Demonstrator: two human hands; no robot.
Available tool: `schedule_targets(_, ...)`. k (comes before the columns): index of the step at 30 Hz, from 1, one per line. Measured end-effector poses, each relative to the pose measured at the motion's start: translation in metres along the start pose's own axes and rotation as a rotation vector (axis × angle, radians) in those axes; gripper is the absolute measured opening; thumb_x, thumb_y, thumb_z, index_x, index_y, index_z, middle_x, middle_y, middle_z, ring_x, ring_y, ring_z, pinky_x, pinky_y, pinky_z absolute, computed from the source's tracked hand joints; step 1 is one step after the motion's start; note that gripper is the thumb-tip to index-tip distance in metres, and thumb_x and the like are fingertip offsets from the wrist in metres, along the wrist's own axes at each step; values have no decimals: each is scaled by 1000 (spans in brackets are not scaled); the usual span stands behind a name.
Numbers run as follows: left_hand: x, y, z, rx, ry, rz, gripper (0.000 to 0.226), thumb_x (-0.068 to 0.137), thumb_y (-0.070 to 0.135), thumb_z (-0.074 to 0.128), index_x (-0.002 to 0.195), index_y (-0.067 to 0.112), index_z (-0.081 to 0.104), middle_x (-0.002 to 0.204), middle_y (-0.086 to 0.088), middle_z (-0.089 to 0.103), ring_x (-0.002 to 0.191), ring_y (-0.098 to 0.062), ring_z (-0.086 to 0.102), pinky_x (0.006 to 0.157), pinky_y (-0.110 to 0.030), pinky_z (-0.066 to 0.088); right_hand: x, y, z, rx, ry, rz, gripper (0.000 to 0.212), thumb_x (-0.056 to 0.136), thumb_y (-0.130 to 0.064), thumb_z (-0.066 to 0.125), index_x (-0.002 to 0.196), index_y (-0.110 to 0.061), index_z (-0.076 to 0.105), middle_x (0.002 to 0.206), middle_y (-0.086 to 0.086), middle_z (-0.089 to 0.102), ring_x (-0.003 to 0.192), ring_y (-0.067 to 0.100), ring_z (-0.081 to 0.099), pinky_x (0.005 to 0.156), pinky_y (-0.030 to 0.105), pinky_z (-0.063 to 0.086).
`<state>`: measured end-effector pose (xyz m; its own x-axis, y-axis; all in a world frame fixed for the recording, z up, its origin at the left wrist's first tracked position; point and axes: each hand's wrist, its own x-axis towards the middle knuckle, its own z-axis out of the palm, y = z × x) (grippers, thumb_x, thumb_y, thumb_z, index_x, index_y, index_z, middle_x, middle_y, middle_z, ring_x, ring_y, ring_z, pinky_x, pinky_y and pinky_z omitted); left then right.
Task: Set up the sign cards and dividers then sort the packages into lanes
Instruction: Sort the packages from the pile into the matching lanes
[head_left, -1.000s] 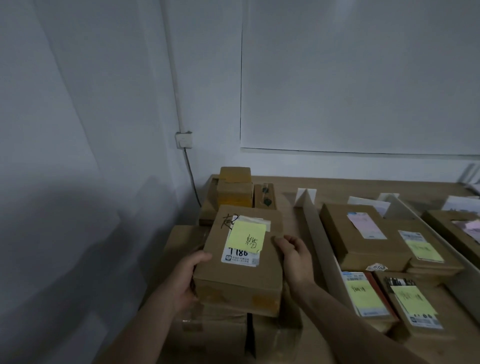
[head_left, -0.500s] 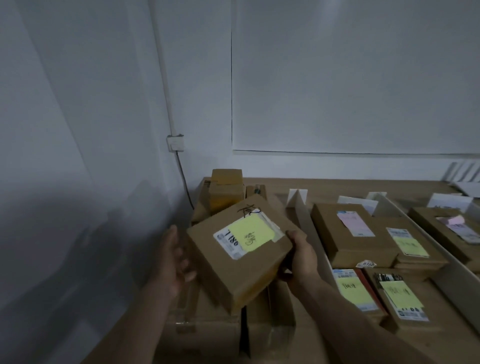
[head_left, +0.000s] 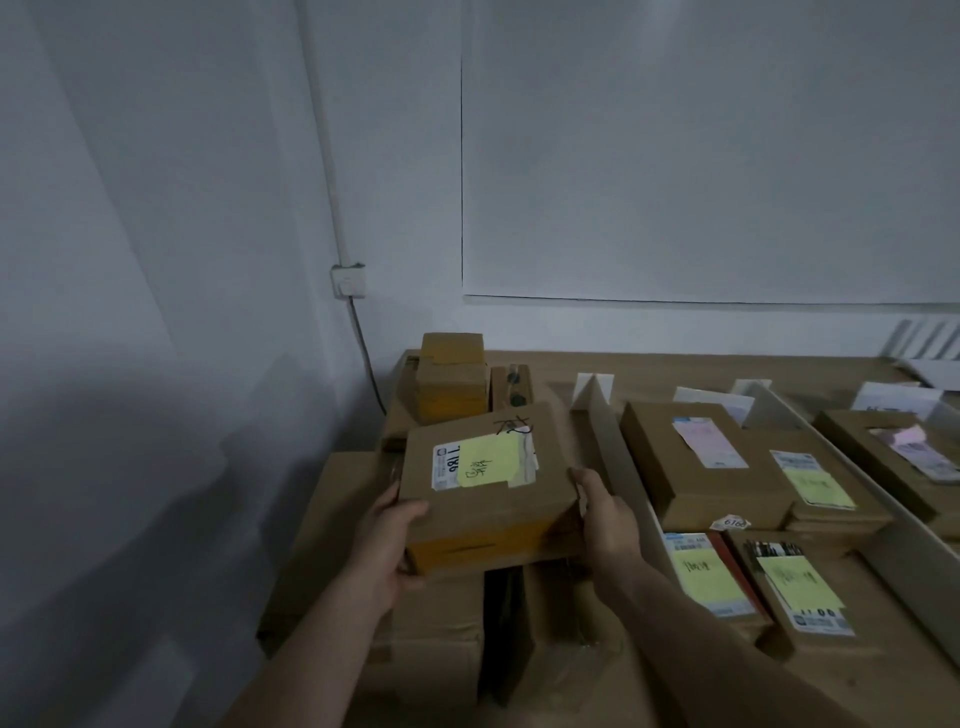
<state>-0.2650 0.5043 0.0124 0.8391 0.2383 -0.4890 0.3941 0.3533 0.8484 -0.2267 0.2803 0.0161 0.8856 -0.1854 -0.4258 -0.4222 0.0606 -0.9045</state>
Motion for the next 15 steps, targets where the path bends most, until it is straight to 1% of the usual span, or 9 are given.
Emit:
schedule_targets(2, 0, 1, 1, 4, -7, -4, 31, 94, 18, 60, 113, 42, 67, 115, -6, 67, 108, -37, 61, 83, -58, 55, 1, -1, -2, -37, 1, -11, 73, 81, -66, 64, 131, -16, 49, 117, 8, 58, 105, 29, 56, 99, 52, 48)
schedule_targets(5, 5, 3, 1, 12, 63, 30, 27, 94, 19, 59, 118, 29, 64, 115, -8, 67, 105, -34, 63, 78, -52, 58, -1, -3, -5, -104, -28, -51, 64, 86, -64, 61, 130, -20, 47, 113, 4, 57, 102, 26, 56, 96, 51, 48)
schedule_targets(7, 8, 7, -1, -13, 163, 49, 24, 94, 21, 59, 118, 21, 59, 111, -7, 64, 99, -29, 61, 76, -45, 55, -3, -3, -5, -120, -37, -59, 61, 90, -66, 55, 131, -22, 47, 114, 5, 61, 102, 26, 60, 84, 44, 49)
schedule_targets(8, 10, 9, -3, -26, 202, 63, 25, 93, 21, 59, 118, 20, 58, 110, -6, 62, 96, -25, 59, 76, -42, 52, -5, -3, -5, -152, -45, -58, 62, 90, -68, 52, 132, -22, 47, 115, 8, 63, 102, 27, 62, 76, 39, 48)
schedule_targets(9, 12, 11, -3, -36, 224, 72, 29, 92, 21, 59, 121, 20, 57, 112, -6, 62, 94, -22, 57, 77, -40, 49, -6, -3, -5, -209, -49, -68, 65, 90, -70, 51, 134, -23, 46, 116, 9, 64, 101, 26, 64, 73, 37, 48)
schedule_targets(11, 16, 11, -5, -43, 232, 86, 35, 90, 17, 60, 125, 18, 57, 115, -7, 63, 94, -20, 57, 74, -37, 46, -7, 0, -2, -352, -47, -118, 74, 86, -75, 52, 139, -23, 44, 121, 6, 63, 103, 26, 64, 84, 39, 51)
schedule_targets(12, 16, 10, -4, -44, 233, 93, 37, 90, 13, 61, 126, 17, 56, 112, -6, 63, 92, -20, 57, 71, -35, 45, -8, -1, -1, -417, -39, -149, 77, 86, -73, 55, 143, -24, 41, 127, 6, 61, 109, 26, 62, 91, 40, 49)
schedule_targets(14, 17, 9, -4, -45, 239, 101, 43, 90, 9, 62, 131, 16, 53, 103, -3, 61, 88, -19, 56, 66, -33, 43, -12, -4, 1, -448, -29, -200, 81, 86, -62, 63, 151, -25, 32, 141, 9, 53, 121, 30, 55, 99, 41, 44)
schedule_targets(15, 18, 8, -4, -50, 243, 102, 47, 90, 7, 64, 134, 15, 51, 102, -3, 60, 87, -18, 56, 65, -34, 44, -12, -5, 1, -423, -33, -228, 88, 83, -56, 69, 154, -27, 27, 148, 9, 47, 128, 32, 51, 104, 44, 43)
